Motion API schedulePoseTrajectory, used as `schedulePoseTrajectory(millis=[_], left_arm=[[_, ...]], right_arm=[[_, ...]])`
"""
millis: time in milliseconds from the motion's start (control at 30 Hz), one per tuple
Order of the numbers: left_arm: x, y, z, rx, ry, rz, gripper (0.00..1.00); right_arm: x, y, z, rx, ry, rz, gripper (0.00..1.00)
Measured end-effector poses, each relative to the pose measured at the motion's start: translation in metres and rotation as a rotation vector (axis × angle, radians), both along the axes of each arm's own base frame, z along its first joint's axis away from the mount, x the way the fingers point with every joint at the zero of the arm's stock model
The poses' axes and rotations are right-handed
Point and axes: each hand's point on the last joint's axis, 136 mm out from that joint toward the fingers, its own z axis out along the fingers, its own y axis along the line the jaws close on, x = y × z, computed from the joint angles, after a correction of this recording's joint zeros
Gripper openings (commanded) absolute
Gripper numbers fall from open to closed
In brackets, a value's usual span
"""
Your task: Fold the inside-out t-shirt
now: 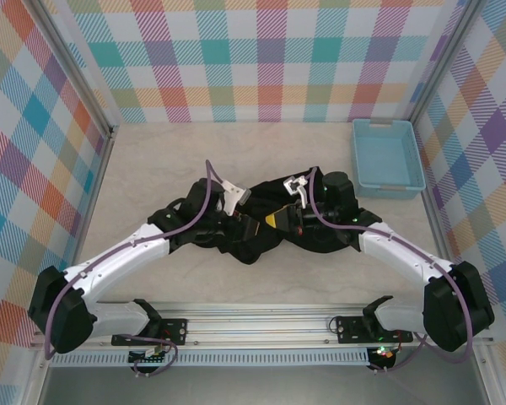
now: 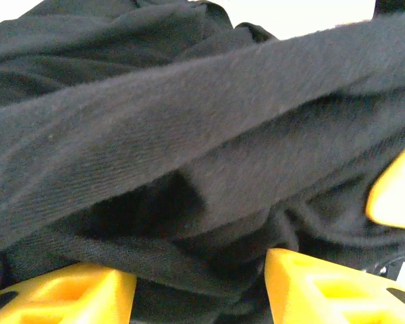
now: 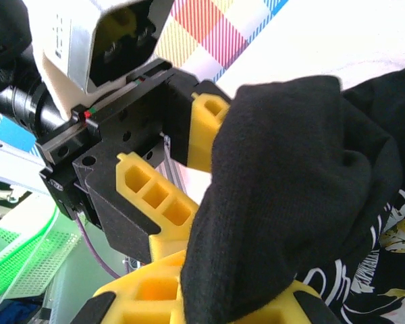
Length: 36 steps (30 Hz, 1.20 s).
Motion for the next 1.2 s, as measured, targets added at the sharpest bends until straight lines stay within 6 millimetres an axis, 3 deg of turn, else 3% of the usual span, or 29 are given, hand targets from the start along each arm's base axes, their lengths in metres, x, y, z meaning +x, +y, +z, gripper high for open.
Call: schedulePoseTrajectory(millis=[100,300,467,600,767,967,1100,1200], left_arm=[[0.007,-0.008,0.006,-0.025,-0.016,-0.004,0.43],[0.010,-0.020,0.008,-0.061,-0.008,-0.037,0.01],[0.003,-0.024,0.014,-0.110,0.024,-0.077,0.00],[-0.005,-0.021,0.034,-0.212,0.064,-0.105,0.00],[-0.018,-0.016,0.062,-0.341,0.115,-0.150,0.00],[-0.023,-0.014,0.067,-0.384,0.172,-0.153,0.00],[-0.022,-0.012,0.068,-0.389,0.180,-0.137,0.00],[-0.018,-0.011,0.067,-0.384,0.177,-0.113,0.00]], right_arm=[[-0.001,0.000,-0.001,-0.002,0.001,0.007,0.00],[-0.001,-0.004,-0.006,-0.019,0.000,0.006,0.00],[0.005,-0.014,-0.014,-0.062,0.001,-0.036,0.00],[0.019,-0.024,-0.016,-0.139,-0.011,-0.130,0.02],[0.041,-0.033,-0.011,-0.233,-0.035,-0.260,0.19],[0.059,-0.048,-0.013,-0.402,-0.048,-0.410,0.36],[0.054,-0.063,-0.016,-0.487,-0.095,-0.444,0.46],[0.033,-0.065,0.001,-0.448,-0.179,-0.403,0.48]])
